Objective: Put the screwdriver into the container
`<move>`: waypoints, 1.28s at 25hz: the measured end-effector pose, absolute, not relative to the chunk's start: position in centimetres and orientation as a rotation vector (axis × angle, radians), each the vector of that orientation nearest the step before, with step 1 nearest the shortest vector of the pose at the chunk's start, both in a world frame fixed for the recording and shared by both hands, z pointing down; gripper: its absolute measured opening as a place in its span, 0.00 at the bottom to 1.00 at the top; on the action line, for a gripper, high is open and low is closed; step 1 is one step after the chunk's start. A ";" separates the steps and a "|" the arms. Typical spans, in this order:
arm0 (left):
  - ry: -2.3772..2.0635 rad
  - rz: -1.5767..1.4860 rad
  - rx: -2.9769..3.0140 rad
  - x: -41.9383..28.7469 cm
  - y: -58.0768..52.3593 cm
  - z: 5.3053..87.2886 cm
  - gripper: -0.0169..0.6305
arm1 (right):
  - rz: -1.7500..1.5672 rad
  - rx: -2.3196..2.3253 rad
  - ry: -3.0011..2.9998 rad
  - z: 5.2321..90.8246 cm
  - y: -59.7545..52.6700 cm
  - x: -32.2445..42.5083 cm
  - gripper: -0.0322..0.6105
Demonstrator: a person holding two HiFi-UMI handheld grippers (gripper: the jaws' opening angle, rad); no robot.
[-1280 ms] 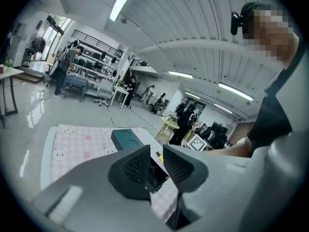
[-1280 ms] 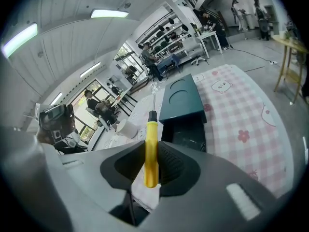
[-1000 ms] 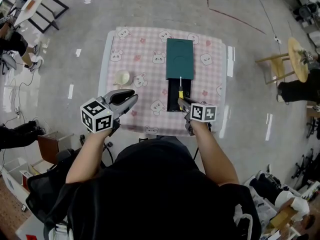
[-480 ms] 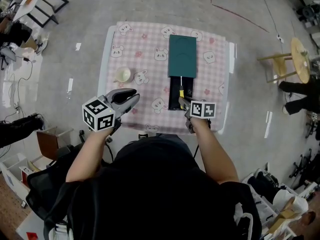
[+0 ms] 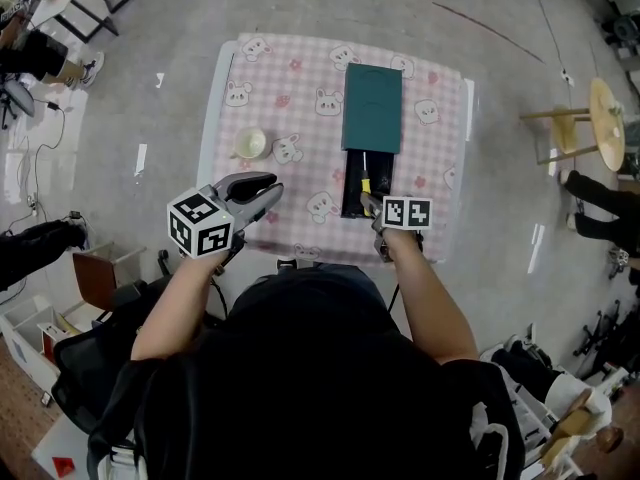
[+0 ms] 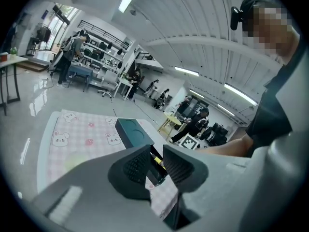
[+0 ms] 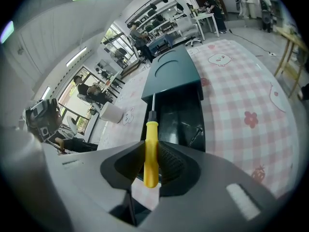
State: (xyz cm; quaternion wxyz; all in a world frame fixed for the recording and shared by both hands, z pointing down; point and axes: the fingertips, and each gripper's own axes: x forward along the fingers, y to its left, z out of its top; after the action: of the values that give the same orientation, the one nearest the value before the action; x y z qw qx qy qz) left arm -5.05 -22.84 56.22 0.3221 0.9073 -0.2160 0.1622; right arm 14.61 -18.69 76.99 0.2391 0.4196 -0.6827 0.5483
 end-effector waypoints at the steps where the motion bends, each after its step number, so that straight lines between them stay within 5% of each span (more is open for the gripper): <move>1: -0.570 0.424 2.379 -5.2 -23.0 56.3 0.14 | 1.503 1.142 -1.863 77.1 -18.7 14.5 0.23; 32: -0.572 0.416 2.315 -4.6 -24.4 58.1 0.14 | 1.607 1.124 -1.720 80.4 -19.9 15.7 0.23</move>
State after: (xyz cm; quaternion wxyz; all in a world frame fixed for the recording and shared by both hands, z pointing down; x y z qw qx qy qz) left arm -4.64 -24.35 58.06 0.3529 0.8949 -0.2210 0.1607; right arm 15.71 -19.89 80.41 0.2634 0.4155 -0.6361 0.5944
